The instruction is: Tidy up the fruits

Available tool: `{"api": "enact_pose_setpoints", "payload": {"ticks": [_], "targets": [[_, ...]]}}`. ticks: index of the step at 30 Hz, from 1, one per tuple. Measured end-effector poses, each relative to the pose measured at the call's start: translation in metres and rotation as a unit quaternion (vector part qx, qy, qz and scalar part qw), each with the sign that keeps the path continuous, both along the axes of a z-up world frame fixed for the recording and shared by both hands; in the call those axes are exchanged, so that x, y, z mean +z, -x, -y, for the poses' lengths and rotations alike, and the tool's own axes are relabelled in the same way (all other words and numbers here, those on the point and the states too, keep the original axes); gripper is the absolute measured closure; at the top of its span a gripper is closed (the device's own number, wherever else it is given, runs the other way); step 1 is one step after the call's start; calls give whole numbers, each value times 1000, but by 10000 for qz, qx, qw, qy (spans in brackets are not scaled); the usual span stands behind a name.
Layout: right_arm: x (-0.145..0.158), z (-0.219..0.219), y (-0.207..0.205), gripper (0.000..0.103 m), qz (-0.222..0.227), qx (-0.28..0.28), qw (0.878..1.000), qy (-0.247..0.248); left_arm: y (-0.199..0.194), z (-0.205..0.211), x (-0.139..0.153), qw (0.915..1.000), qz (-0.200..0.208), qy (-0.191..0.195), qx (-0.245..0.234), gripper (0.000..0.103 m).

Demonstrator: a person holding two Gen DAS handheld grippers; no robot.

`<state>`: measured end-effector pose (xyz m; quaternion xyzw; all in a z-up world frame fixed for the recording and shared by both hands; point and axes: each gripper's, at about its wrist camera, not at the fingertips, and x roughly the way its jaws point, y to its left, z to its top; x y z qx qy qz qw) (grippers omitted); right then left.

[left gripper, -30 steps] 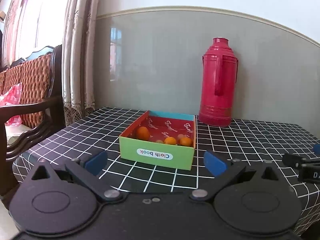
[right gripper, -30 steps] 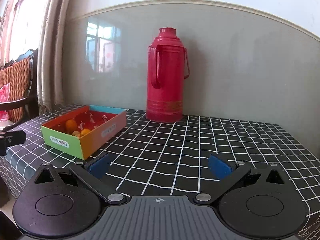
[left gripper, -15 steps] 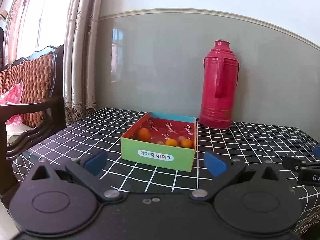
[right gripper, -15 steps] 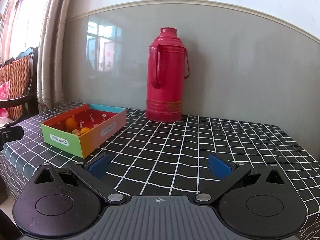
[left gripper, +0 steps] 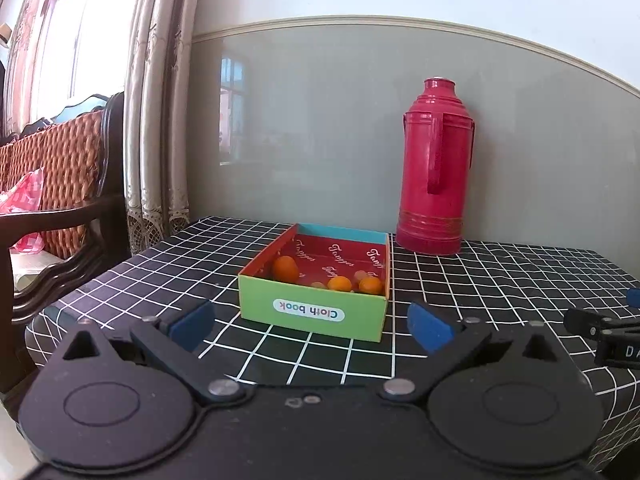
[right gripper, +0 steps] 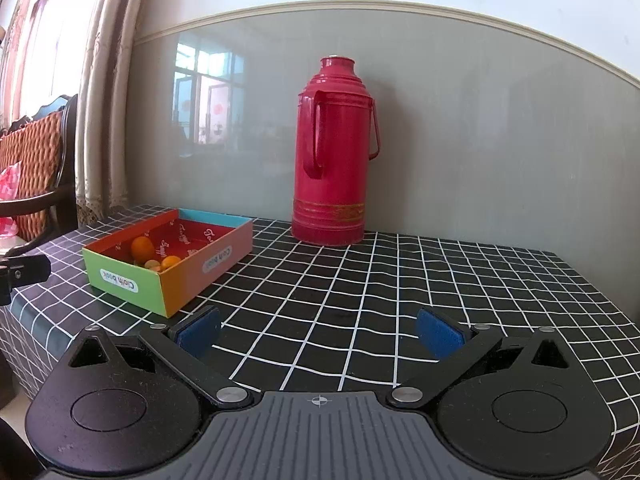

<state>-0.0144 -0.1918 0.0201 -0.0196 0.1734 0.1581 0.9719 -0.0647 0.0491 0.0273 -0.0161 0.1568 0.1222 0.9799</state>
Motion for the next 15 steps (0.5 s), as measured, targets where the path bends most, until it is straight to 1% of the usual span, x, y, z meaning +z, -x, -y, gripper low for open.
{"api": "enact_pose_setpoints", "payload": {"ticks": [15], "targets": [[0, 2, 0, 0, 11, 9, 10000, -2, 1, 0, 0, 10000, 22, 6, -32, 6]]}}
